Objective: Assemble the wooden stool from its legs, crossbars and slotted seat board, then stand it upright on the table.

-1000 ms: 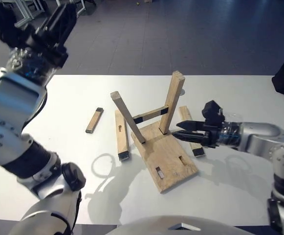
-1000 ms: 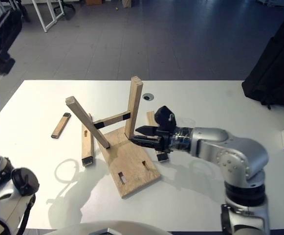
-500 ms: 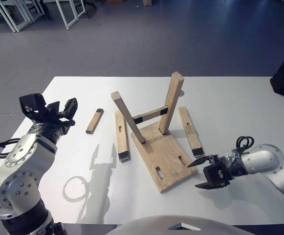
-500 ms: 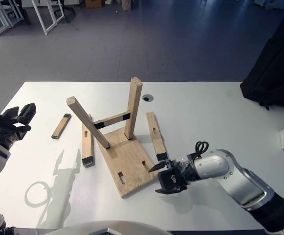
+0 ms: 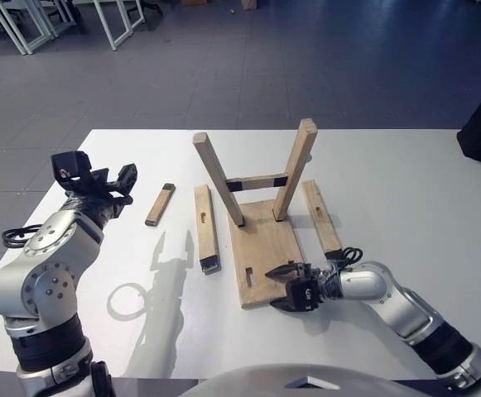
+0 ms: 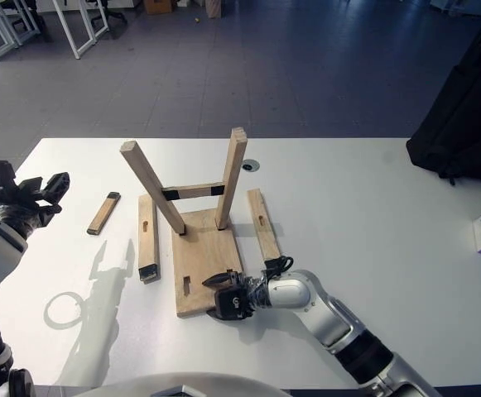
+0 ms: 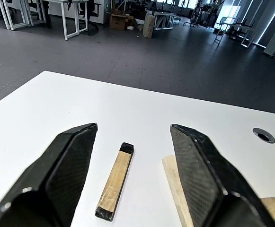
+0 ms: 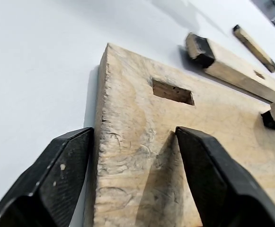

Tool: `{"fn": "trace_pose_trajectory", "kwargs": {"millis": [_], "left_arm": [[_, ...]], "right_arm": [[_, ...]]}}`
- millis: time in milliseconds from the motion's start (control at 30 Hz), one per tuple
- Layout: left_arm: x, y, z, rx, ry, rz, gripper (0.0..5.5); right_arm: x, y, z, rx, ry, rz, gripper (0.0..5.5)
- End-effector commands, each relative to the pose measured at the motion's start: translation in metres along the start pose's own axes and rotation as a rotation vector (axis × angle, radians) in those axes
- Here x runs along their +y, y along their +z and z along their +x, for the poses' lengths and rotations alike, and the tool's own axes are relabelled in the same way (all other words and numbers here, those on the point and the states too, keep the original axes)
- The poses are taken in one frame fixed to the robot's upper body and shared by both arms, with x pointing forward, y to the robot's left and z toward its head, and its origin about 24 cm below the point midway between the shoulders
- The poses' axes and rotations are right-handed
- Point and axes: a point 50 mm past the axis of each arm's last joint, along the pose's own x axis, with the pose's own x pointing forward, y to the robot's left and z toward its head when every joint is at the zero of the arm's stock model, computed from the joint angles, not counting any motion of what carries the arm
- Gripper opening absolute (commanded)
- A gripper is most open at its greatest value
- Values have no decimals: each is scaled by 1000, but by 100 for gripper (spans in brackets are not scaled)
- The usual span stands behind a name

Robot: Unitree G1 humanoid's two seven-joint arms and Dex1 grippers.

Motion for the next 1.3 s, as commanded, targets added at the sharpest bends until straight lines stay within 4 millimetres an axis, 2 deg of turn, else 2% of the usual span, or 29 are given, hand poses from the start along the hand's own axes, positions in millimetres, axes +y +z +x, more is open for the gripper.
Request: {"fn": "trace_pose_trajectory", "kwargs": {"millis": [33, 133, 167, 233, 333, 467, 667, 900, 1000, 1067, 1300], "left_arm": [[0, -3, -1, 6, -2, 11, 285], [5, -11, -5, 36, 20, -2, 285], [6, -19, -7, 74, 20, -1, 285], [7, -45, -14, 185, 1, -1, 285], [9, -85, -22, 360, -102, -10, 285], [29, -117, -14, 468, -109, 13, 285], [59, -155, -1, 546, -63, 66, 285], [52, -177, 42, 598, -121, 145, 285], [51, -185, 49, 632, -150, 168, 285], [53, -191, 49, 659, -156, 167, 285], [62, -215, 28, 824, -203, 122, 169]], "right_arm": [[0, -13, -11, 85, 4, 12, 319], [-8, -16, -16, 101, -4, -5, 319], [-15, -10, -16, 78, -26, -4, 319], [-26, 10, -19, -2, -67, -3, 319], [-30, 42, -27, -126, -90, 35, 319], [-33, 60, -38, -174, -103, 66, 319], [-70, 76, -60, -249, -299, 147, 319], [-70, 80, -58, -264, -334, 216, 319], [-72, 81, -57, -267, -327, 224, 319], [-74, 81, -56, -271, -317, 222, 319], [-79, 84, -56, -287, -331, 238, 324]]}}
